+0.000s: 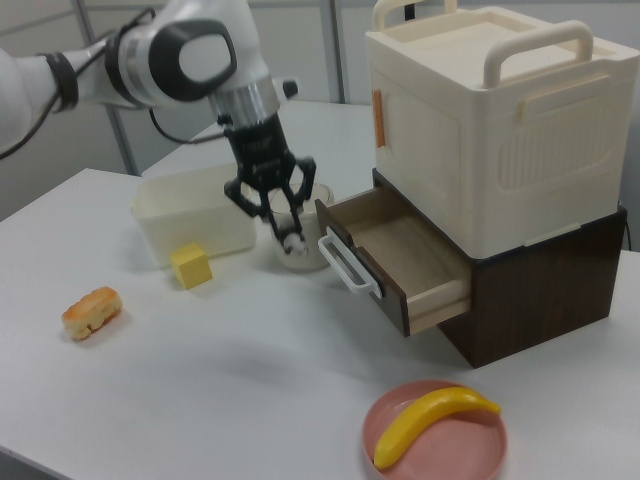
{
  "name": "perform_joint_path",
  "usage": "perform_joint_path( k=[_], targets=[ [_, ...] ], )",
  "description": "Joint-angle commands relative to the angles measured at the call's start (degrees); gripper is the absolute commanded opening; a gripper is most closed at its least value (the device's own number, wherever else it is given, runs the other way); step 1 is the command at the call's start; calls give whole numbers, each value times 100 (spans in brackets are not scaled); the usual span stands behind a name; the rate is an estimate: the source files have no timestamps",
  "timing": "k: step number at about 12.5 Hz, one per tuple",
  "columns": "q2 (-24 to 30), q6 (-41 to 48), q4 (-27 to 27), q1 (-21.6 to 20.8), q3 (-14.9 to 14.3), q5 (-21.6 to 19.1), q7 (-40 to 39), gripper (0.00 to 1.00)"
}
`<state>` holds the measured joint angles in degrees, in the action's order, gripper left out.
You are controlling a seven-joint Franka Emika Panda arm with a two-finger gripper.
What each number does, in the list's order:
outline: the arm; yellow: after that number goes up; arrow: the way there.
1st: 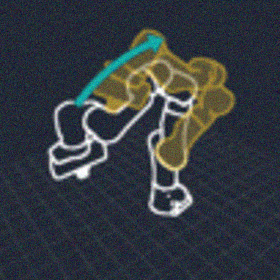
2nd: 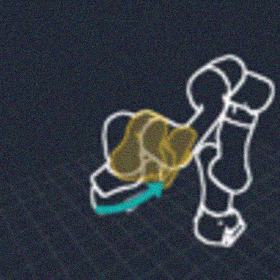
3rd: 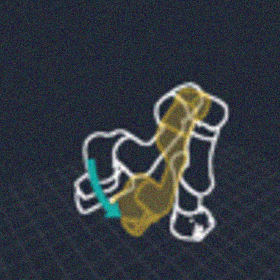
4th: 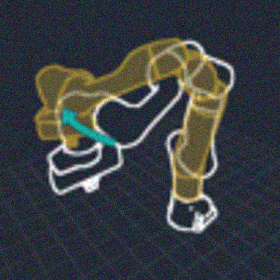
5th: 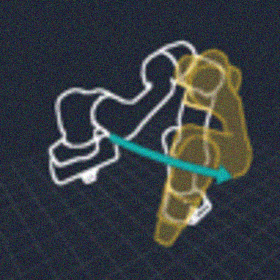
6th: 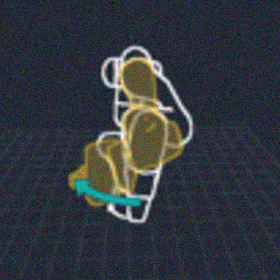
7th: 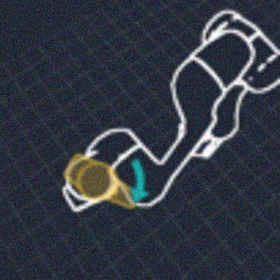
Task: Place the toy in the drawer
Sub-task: 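Lift the panda toy and carry it over the open drawer, then lower the toy into the drawer and open the gripper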
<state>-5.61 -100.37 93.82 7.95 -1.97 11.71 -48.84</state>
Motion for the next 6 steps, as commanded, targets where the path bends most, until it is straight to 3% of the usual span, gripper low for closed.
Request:
perform_joint_path(
  k=[1, 4, 6],
  targets=[
    [-142, -594, -329, 22, -93, -2, -56, 18],
    [-343, -1623, -329, 215, -93, 68, -47, 25],
    [-510, -2107, -321, 286, -93, 77, -38, 34]
  ],
)
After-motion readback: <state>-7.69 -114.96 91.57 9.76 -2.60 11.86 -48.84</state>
